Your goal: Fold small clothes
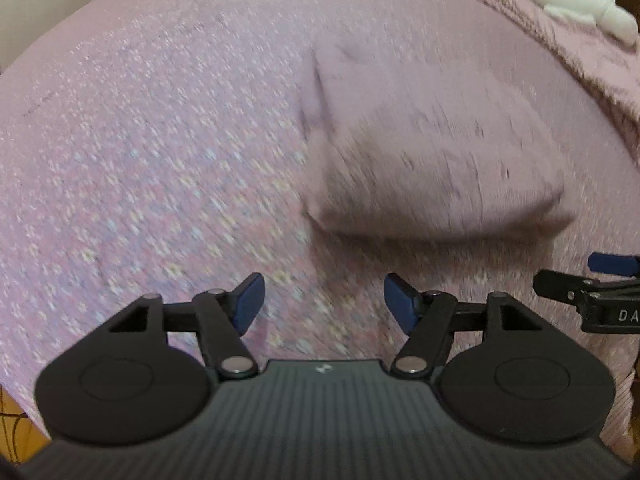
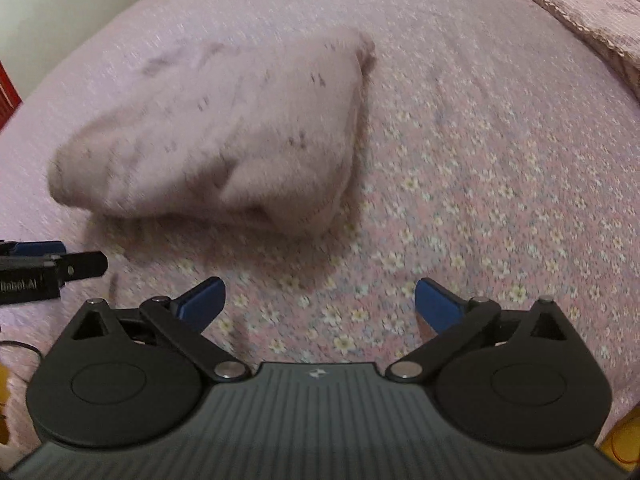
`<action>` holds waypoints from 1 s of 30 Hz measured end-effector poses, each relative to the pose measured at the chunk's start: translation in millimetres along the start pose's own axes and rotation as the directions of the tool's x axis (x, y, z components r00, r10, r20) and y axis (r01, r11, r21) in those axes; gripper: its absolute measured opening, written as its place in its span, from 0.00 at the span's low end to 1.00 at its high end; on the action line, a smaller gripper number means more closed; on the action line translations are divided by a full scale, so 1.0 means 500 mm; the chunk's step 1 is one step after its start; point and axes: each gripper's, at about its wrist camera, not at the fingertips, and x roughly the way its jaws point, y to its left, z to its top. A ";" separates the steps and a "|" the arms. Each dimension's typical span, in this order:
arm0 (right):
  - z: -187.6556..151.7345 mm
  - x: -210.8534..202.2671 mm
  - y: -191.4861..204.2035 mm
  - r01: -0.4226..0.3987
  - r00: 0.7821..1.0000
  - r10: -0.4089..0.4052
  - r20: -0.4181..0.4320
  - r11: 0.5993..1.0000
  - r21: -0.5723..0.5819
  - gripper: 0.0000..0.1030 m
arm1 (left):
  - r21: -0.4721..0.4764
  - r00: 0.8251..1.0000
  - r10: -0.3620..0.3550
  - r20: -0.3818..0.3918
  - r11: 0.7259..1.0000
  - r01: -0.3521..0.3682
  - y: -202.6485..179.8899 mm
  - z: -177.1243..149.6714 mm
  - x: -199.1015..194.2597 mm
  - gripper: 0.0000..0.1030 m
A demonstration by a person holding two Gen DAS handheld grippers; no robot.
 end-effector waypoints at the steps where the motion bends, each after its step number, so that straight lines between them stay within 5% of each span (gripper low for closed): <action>1: -0.005 0.007 0.001 0.015 1.000 -0.015 -0.003 1.000 0.006 1.00 | 0.009 1.000 0.001 -0.010 1.000 -0.001 -0.009 -0.006 0.009 0.70; 7: -0.025 0.030 0.025 0.090 0.995 -0.090 0.038 0.996 -0.001 1.00 | 0.056 0.997 0.074 -0.016 0.996 -0.073 -0.052 -0.015 0.039 0.79; 17: -0.022 0.032 0.022 0.097 0.995 -0.097 0.016 0.995 0.005 1.00 | 0.037 0.994 0.099 -0.044 0.995 -0.098 -0.067 0.002 0.058 0.94; 30: 0.016 0.049 0.021 0.102 0.992 -0.101 -0.081 0.995 0.003 1.00 | 0.022 0.990 0.118 -0.073 0.993 -0.116 -0.079 0.034 0.077 0.97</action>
